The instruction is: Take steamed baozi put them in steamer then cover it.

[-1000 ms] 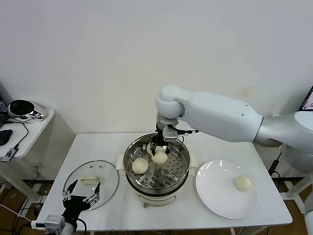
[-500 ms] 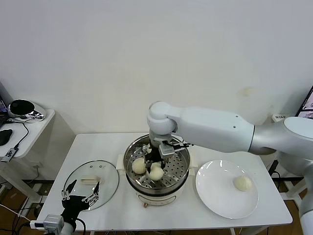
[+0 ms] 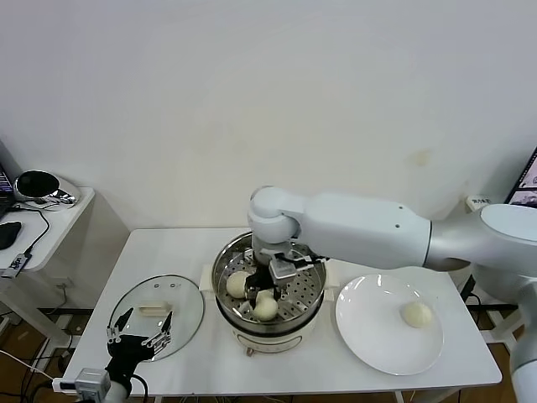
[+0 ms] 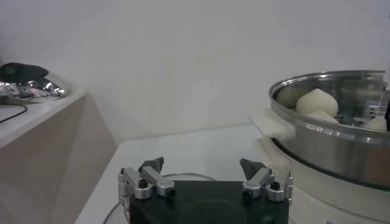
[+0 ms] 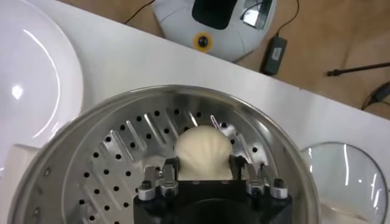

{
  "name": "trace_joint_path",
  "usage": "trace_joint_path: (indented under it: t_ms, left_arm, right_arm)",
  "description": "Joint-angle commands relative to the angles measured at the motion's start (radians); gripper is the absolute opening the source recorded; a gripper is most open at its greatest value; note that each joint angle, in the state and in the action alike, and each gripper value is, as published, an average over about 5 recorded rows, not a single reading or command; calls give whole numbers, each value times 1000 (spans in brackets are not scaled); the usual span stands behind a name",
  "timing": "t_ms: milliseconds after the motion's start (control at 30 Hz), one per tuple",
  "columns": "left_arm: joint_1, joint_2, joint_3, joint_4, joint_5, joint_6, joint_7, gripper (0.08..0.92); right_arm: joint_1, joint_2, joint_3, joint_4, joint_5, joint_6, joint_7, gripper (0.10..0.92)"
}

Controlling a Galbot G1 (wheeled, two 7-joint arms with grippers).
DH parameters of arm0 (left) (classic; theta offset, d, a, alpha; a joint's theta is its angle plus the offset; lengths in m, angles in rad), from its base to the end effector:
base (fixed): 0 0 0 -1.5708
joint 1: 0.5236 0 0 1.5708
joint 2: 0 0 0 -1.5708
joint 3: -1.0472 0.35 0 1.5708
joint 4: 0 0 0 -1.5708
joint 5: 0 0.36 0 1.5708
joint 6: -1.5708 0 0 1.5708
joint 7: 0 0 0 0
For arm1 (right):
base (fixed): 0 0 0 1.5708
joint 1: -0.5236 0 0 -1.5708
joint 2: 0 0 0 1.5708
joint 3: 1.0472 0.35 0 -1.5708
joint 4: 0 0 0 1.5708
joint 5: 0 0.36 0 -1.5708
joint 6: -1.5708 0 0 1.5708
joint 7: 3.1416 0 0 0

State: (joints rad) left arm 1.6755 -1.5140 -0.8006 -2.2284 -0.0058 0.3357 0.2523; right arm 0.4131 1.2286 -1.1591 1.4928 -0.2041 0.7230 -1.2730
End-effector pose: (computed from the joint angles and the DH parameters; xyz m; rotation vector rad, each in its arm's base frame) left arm 0.1481 0.0852 -0.2625 -0.0423 -2.8205 -0.1893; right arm 0.4685 0.2091 -0.0923 -2.0415 -0.2201 -1.9644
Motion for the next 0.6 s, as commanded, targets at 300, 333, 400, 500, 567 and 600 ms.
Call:
trace_joint_path:
  t_ms: [300,333,400,500,567,600]
  left_arm:
    - [-3,6,4,6,-2,1,5,823]
    - [-4,7,4,6,-2,2,5,823]
    - [-6,8,5,5,-2,2,8,823]
    - [-12,10,5,5,-3,4,13,823]
    - [-15,13,5,6,-6,5,15,823]
    - [-16,15,6,6,-7,6,16,823]
  right_arm:
    - [115,-101,83,9,167,-169,27,795]
    - [139,-130,94,9,197,-205,28,808]
    - [192,-194,95,0,281,-295,35,819]
    - [266,-303,45,-11,425,-464,50,822]
    - [303,-371,0,-5,496,-583,54,822]
    - [316,-409,-19,1,527,-653,53,823]
